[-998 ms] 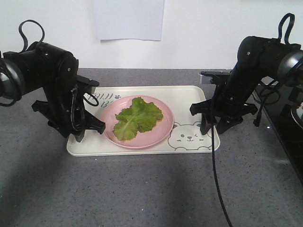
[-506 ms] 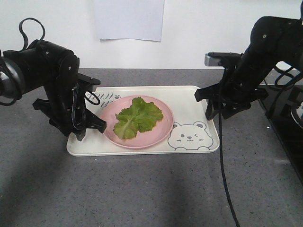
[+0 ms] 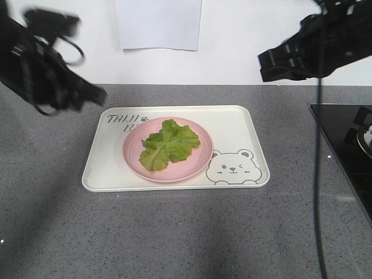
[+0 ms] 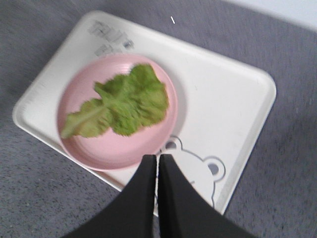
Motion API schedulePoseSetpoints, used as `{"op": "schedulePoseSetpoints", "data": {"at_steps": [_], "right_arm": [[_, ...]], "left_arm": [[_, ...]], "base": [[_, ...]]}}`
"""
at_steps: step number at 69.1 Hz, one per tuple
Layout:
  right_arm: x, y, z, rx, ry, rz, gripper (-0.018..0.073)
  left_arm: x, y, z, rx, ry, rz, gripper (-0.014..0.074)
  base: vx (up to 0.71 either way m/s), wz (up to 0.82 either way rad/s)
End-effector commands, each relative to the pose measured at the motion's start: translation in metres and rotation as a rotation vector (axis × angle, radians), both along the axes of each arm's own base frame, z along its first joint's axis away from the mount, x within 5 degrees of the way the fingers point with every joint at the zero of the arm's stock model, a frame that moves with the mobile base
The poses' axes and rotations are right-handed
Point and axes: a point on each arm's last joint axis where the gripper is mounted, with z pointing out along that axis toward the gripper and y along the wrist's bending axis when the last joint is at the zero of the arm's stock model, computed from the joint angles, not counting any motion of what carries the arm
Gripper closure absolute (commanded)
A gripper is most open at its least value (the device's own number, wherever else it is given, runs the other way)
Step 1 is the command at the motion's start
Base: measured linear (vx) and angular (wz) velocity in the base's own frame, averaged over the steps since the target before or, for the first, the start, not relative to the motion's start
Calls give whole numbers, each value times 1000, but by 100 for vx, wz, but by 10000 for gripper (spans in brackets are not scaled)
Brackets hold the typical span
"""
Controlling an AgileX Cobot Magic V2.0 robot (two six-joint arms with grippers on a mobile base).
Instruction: Transfer vegetables to tray and serve
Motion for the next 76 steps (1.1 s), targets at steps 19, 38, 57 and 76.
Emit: {"op": "schedulePoseSetpoints", "data": {"at_steps": [19,38,57,76], "right_arm": [[-144,-36,-26,16,-445,-61,565],[-213,-58,-106,66,-575,-199,565],[-218,-59,-127,70,-527,-202,565],[-218,-58,-128,69,-511,-193,565]], "left_arm": [[-140,50,100,-257,-633,-60,560],[-210,75,-24,-300,-686,-78,575],[-223,76,-84,-391,-715,-76,575],[-223,76,-83,-396,-729,-76,575]], "base": [[0,0],[0,0],[0,0],[0,0]]}}
